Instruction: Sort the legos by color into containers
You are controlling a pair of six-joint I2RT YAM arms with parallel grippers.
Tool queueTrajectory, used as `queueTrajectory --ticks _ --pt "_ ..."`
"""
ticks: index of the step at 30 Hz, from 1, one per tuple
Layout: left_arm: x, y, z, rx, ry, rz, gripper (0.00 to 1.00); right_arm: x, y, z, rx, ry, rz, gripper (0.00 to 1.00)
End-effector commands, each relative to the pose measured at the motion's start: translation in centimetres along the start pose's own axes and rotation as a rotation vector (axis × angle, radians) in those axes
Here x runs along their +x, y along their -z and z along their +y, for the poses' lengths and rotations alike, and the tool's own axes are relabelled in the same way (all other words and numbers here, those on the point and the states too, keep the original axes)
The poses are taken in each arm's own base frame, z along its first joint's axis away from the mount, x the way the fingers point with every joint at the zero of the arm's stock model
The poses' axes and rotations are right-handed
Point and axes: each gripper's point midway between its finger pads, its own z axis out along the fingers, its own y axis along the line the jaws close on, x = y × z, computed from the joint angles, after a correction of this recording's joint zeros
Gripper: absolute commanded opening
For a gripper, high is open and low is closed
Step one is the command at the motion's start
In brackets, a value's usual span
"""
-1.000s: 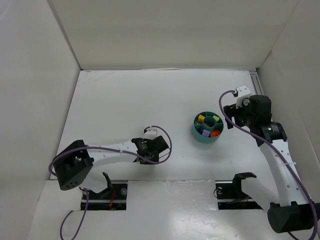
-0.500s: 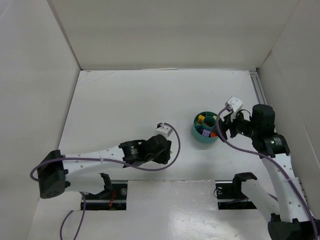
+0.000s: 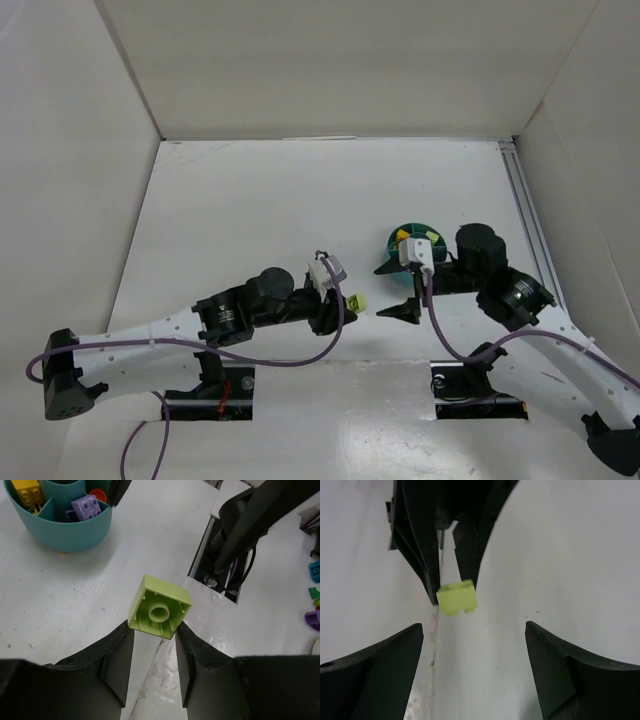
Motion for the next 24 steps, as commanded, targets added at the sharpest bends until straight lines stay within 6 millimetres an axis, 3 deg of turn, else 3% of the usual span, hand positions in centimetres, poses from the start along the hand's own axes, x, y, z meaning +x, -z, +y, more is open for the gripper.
queueTrajectory --ticks 1,7,13,14,15,17,18,19,20,21,24 --pt "-2.5 -0.2 -1.5 0.070 -0.084 -0.056 0.16 -2.8 -2.2 -0.4 -0.018 0.061 -0.059 0.87" --pt "-2.7 -0.3 -1.5 0.070 -0.084 -0.056 0.16 -2.0 -4.5 -0.4 -0.073 0.020 -0.001 0.82" --pt "-2.9 -0.4 -1.0 0.037 -0.072 -0.064 0.15 -0.5 -4.6 -1.2 -0.027 -0.019 0.067 0.81" --pt "-2.2 -0.5 -0.6 0.020 -0.051 -0.047 0.15 -1.2 -3.9 -1.4 0.005 -0.005 0.061 0.81" --pt "-2.4 -0.5 -0.1 -0.012 -0.037 -0.055 0.15 -0.5 -3.3 -2.7 0.101 -0.032 0.100 0.81" --pt "-1.4 -0.4 0.7 -0.052 -0.005 -0.042 0.15 1.0 -1.4 -3.2 0.227 -0.140 0.180 0.81" --pt "-1.9 -0.2 1.2 -0.093 0.036 -0.068 0.17 2.2 -0.4 -4.0 0.312 -0.209 0.225 0.82" --pt "-1.0 -0.2 1.8 -0.120 0.059 -0.049 0.17 5.0 1.5 -5.1 0.465 -0.289 0.346 0.82" --pt "-0.5 -0.1 2.2 -0.142 0.079 -0.051 0.19 6.2 3.2 -5.7 0.568 -0.354 0.389 0.82" --pt "-0.4 0.1 2.5 -0.158 0.096 -0.056 0.24 7.9 4.3 -5.7 0.680 -0.496 0.426 0.83" --pt "0.4 0.4 2.9 -0.180 0.151 -0.065 0.33 11.0 7.8 -6.2 0.919 -0.641 0.460 0.83"
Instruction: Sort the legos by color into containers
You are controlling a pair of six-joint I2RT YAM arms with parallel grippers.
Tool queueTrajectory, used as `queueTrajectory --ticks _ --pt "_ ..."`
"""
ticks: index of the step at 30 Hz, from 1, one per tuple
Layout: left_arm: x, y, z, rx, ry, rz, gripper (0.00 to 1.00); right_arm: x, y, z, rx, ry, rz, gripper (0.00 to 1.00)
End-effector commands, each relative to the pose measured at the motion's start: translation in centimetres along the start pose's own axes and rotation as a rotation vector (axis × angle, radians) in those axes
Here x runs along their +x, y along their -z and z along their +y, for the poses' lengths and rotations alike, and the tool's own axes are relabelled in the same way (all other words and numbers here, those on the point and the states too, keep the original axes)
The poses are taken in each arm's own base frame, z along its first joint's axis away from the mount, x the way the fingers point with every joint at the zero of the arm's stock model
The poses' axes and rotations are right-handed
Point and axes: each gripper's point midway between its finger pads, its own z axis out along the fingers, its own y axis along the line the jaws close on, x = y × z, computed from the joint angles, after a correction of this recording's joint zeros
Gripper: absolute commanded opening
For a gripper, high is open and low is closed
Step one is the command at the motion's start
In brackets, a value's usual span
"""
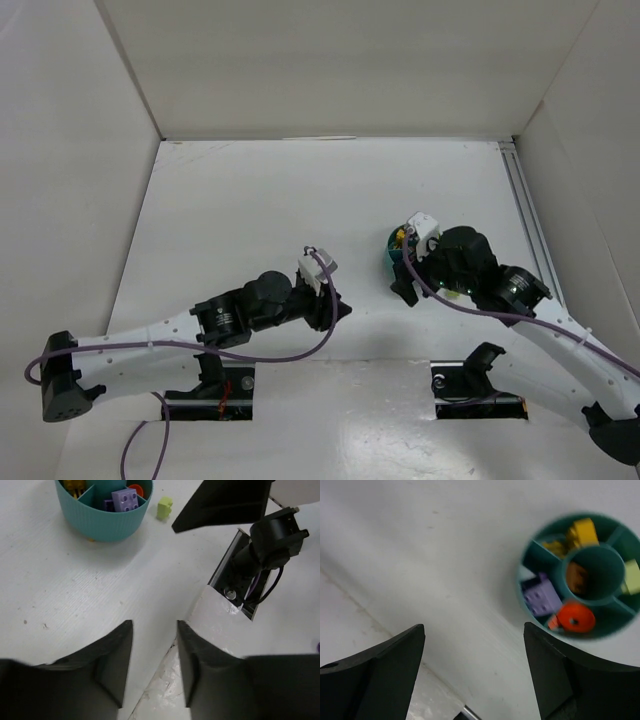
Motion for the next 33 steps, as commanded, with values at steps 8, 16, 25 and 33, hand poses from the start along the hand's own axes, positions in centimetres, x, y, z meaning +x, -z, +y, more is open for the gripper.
queueTrajectory --ticks 8,16,25,33 --pt "0.3 0.6 1.1 -0.071 0.158 -0.056 1.00 7.6 3.4 -11.2 0.605 -0.462 0.175 0.89" --pt "3.0 -0.5 4.5 -0.285 0.238 0.025 1.00 10.5 8.0 -17.8 0.903 -0.585 0.226 0.93" --pt "2.0 -1.6 9.7 -0.476 0.230 0.050 1.00 12.8 5.6 -21.9 0.884 -0.635 0.331 0.87" --pt "0.7 -1.9 14.3 -0.522 0.225 0.079 1.00 16.1 2.8 -23.1 0.811 -0.657 0.421 0.74"
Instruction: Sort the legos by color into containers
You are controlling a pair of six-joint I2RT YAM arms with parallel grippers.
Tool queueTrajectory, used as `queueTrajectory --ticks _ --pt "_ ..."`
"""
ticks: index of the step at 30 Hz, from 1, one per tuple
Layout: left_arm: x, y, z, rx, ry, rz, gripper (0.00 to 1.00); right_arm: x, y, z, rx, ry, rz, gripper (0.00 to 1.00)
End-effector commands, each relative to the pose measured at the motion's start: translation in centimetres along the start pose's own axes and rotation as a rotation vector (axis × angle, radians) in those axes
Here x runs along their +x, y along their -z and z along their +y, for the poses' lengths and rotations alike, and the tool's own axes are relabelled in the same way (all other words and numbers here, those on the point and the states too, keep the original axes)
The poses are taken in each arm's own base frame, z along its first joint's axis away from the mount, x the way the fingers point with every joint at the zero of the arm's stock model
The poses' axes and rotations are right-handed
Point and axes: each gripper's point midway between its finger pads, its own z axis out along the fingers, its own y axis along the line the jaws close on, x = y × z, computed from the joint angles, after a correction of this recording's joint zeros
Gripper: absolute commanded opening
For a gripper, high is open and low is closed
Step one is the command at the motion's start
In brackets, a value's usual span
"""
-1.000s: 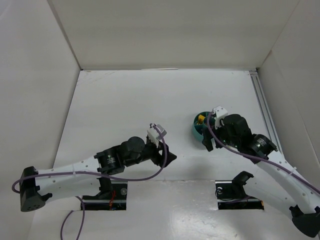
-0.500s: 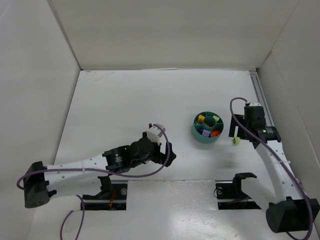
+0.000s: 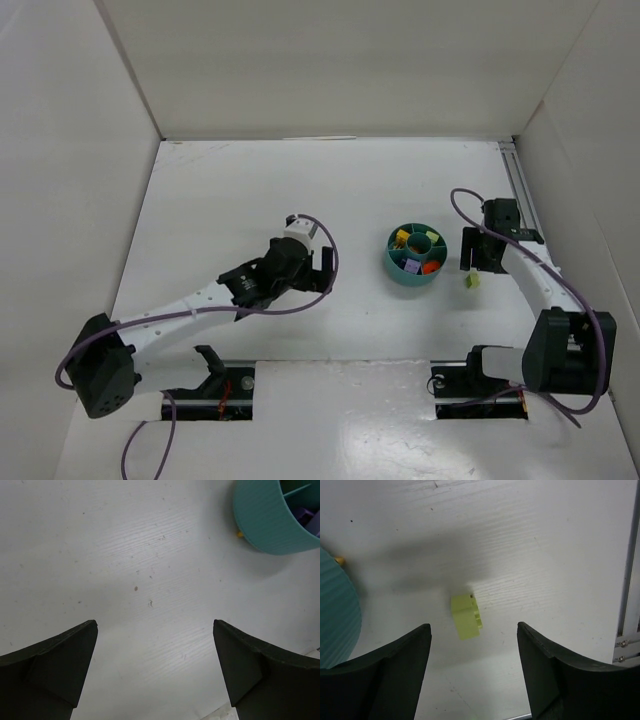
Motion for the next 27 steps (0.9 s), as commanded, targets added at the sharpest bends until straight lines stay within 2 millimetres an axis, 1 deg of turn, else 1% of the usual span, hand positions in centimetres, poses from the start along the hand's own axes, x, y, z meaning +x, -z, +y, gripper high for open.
queueTrajectory --ticks 1,2,3,4,5,6,7,8,10,11,13,14,15,16,17,18,19,20,22,23,24,26,27 --pt "-2.5 -0.5 -0.4 0.035 -0.013 -0.026 1.00 -0.7 -1.4 0.5 -0.038 0.013 -0.029 0.74" --pt "-2.9 -0.6 0.0 0.030 -0.012 -0.039 1.00 0.0 -1.8 0.5 -0.038 0.015 -0.016 0.73" --pt "-2.7 -1.1 0.6 0.022 0.001 -0.020 1.00 0.3 -2.2 1.0 -0.063 0.030 -0.008 0.72" --pt "-3.3 -1.3 0.7 0.022 0.012 -0.023 1.00 -0.1 -2.2 1.1 -0.073 0.028 -0.022 0.72" --pt "-3.7 -1.4 0.9 0.024 0.021 -0.024 1.00 0.7 -2.7 1.1 -0.077 0.036 0.005 0.70" --pt "-3.6 -1.7 1.2 0.022 0.029 -0.012 1.00 0.7 -3.1 1.1 -0.077 0.037 0.012 0.70" --pt "-4.0 -2.1 1.5 0.023 0.032 -0.013 1.00 1.1 -3.2 1.3 -0.086 0.038 0.021 0.69" --pt "-4.0 -2.1 1.5 0.023 0.032 -0.013 1.00 1.4 -3.5 1.5 -0.097 0.052 0.036 0.66" --pt "-4.2 -2.5 2.1 0.011 0.044 -0.005 1.00 1.6 -3.7 1.5 -0.097 0.054 0.048 0.58" --pt "-4.2 -2.5 2.1 0.010 0.044 -0.005 1.00 1.6 -3.7 1.7 -0.109 0.053 0.048 0.49" --pt "-3.7 -3.0 2.3 0.002 0.043 0.013 1.00 2.0 -3.8 1.8 -0.109 0.042 0.058 0.38" --pt "-4.1 -2.9 2.1 0.007 0.044 0.004 0.98 2.0 -3.8 1.8 -0.109 0.042 0.058 0.29" --pt "-4.0 -2.9 2.5 -0.005 0.048 0.011 0.97 2.0 -3.8 1.8 -0.109 0.042 0.058 0.25" --pt "-4.0 -2.9 2.5 -0.005 0.048 0.011 0.97 1.9 -3.4 1.7 -0.109 0.053 0.048 0.21" --pt "-4.4 -2.8 2.3 -0.001 0.049 0.003 0.97 0.7 -2.9 1.9 -0.125 0.049 0.015 0.19" --pt "-4.4 -2.8 2.3 -0.001 0.049 0.002 0.97 0.5 -2.4 1.9 -0.134 0.061 0.008 0.15" --pt "-4.4 -2.8 2.3 -0.001 0.049 0.002 0.97 0.0 -1.9 1.9 -0.145 0.079 -0.007 0.13" --pt "-4.4 -2.8 2.3 -0.001 0.049 0.002 0.97 -1.9 -0.6 1.9 -0.155 0.083 -0.078 0.13" --pt "-5.2 -2.6 2.4 0.000 0.056 -0.017 0.97 -3.4 1.3 2.5 -0.202 0.091 -0.141 0.13" --pt "-5.2 -2.6 2.4 0.000 0.056 -0.017 0.97 -5.3 3.1 2.6 -0.225 0.118 -0.223 0.13" --pt "-5.2 -2.6 2.4 0.000 0.056 -0.017 0.97 -6.1 4.2 3.4 -0.278 0.122 -0.258 0.13" --pt "-5.1 -2.6 2.2 0.011 0.056 -0.012 0.97 -7.4 5.9 4.1 -0.314 0.147 -0.322 0.13" --pt "-5.5 -2.6 2.4 0.008 0.061 -0.023 0.97 -8.5 7.1 4.5 -0.329 0.157 -0.362 0.13"
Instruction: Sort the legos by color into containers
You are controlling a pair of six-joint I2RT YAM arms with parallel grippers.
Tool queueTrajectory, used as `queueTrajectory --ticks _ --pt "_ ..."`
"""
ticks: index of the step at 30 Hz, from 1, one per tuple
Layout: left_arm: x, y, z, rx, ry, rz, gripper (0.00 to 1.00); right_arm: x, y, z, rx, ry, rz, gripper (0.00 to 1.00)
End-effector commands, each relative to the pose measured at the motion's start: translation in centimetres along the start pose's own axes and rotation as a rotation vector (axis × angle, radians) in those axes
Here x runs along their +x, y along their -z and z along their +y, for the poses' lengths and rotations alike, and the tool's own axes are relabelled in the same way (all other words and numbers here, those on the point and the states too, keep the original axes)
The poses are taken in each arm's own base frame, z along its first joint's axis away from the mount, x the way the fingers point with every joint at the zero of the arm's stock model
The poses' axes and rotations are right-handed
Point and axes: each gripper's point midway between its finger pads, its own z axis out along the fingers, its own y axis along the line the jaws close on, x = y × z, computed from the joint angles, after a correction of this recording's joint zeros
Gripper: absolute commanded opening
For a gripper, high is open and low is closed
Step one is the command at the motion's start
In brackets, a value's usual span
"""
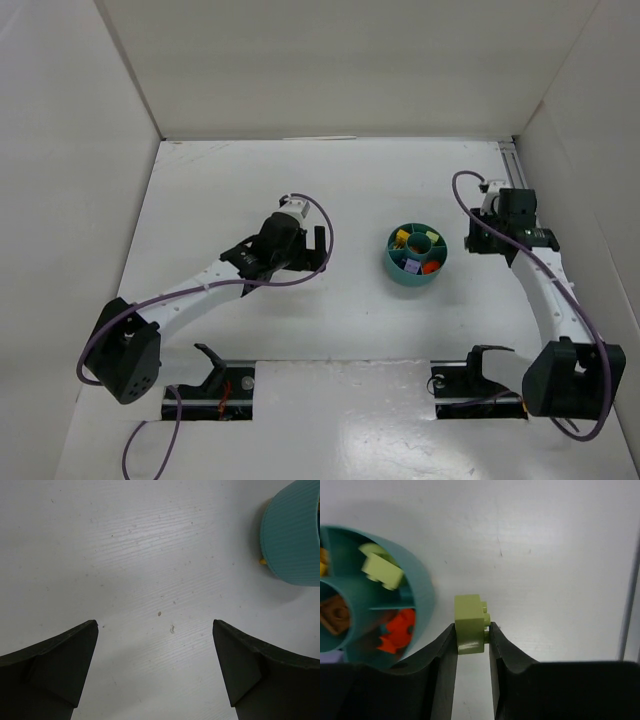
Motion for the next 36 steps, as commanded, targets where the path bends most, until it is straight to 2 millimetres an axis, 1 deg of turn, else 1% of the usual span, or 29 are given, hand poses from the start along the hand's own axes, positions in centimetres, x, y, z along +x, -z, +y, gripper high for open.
queueTrajectory --ticks 1,2,3,4,5,6,7,8,9,10,12,13,14,15,16,17,18,19,20,21,22,26,30,31,32,36 --pt "-2.8 0.7 -1.4 0.056 0.014 -0.068 0.97 -5.4 3.0 2.5 -0.111 0.074 -0.174 0.13" --pt "-2.7 0.8 -1.5 0.064 0.014 -0.064 0.97 -5.8 3.3 3.5 -0.139 0.096 -0.187 0.15" --pt "-2.7 0.8 -1.5 0.064 0.014 -0.064 0.97 -6.2 3.5 3.9 -0.148 0.107 -0.196 0.15" --pt "-2.6 0.8 -1.7 0.074 0.024 -0.059 0.97 -7.0 3.7 4.7 -0.175 0.120 -0.214 0.15" --pt "-2.4 0.6 -1.7 0.070 0.024 -0.050 0.97 -7.1 3.5 5.2 -0.192 0.130 -0.218 0.15" --pt "-2.7 0.7 -2.0 0.085 0.024 -0.053 0.97 -7.4 3.6 6.3 -0.224 0.138 -0.219 0.15" --pt "-2.7 0.7 -2.0 0.085 0.024 -0.053 0.96 -7.5 3.1 6.8 -0.234 0.148 -0.217 0.15" --pt "-2.4 0.5 -2.1 0.089 0.023 -0.041 0.96 -8.0 3.2 7.4 -0.254 0.149 -0.229 0.15" --pt "-2.4 0.5 -2.1 0.089 0.023 -0.041 0.96 -8.0 3.0 8.4 -0.274 0.169 -0.228 0.15" --pt "-2.4 0.5 -2.1 0.089 0.032 -0.040 0.96 -7.7 2.5 8.8 -0.282 0.175 -0.208 0.16" --pt "-2.2 0.5 -2.0 0.085 0.032 -0.032 0.96 -7.8 2.0 9.6 -0.298 0.181 -0.208 0.17" --pt "-2.2 0.5 -2.0 0.085 0.032 -0.032 0.96 -7.6 1.7 10.1 -0.307 0.190 -0.197 0.17" --pt "-2.4 0.7 -2.1 0.089 0.032 -0.040 0.96 -7.6 1.3 10.3 -0.320 0.190 -0.183 0.19" --pt "-2.2 0.8 -2.0 0.085 0.032 -0.032 0.96 -7.4 0.7 10.8 -0.328 0.188 -0.168 0.22" --pt "-2.2 0.8 -2.0 0.085 0.032 -0.032 0.96 -7.4 0.7 11.1 -0.334 0.195 -0.168 0.22" --pt "-2.2 0.8 -2.1 0.085 0.041 -0.032 0.96 -7.1 0.2 11.1 -0.334 0.194 -0.149 0.23" --pt "-2.0 0.8 -1.8 0.072 0.041 -0.025 0.96 -7.5 0.4 11.2 -0.335 0.184 -0.158 0.23" --pt "-2.0 0.8 -1.8 0.072 0.041 -0.025 0.96 -7.3 0.0 11.2 -0.335 0.183 -0.146 0.25" --pt "-2.4 0.8 -2.0 0.076 0.041 -0.033 0.96 -7.2 0.1 11.5 -0.341 0.190 -0.145 0.26" --pt "-2.6 1.1 -2.0 0.080 0.042 -0.041 0.96 -7.1 -0.2 11.4 -0.332 0.178 -0.134 0.27" --pt "-2.4 1.1 -1.9 0.076 0.041 -0.033 0.96 -7.5 -0.1 11.3 -0.323 0.178 -0.144 0.29" --pt "-2.4 1.1 -1.9 0.076 0.041 -0.033 0.96 -6.8 -0.3 10.3 -0.271 0.160 -0.110 0.29" --pt "-2.5 1.1 -1.8 0.068 0.042 -0.037 0.95 -7.1 -0.2 9.6 -0.227 0.148 -0.122 0.30" --pt "-2.3 0.8 -1.7 0.063 0.041 -0.029 0.95 -7.2 0.1 9.6 -0.228 0.148 -0.131 0.32" --pt "-2.3 0.8 -1.7 0.063 0.041 -0.029 0.95 -7.0 0.1 9.4 -0.218 0.147 -0.122 0.32" --pt "-2.0 0.6 -1.6 0.059 0.041 -0.021 0.95 -6.8 0.0 9.2 -0.207 0.147 -0.114 0.39"
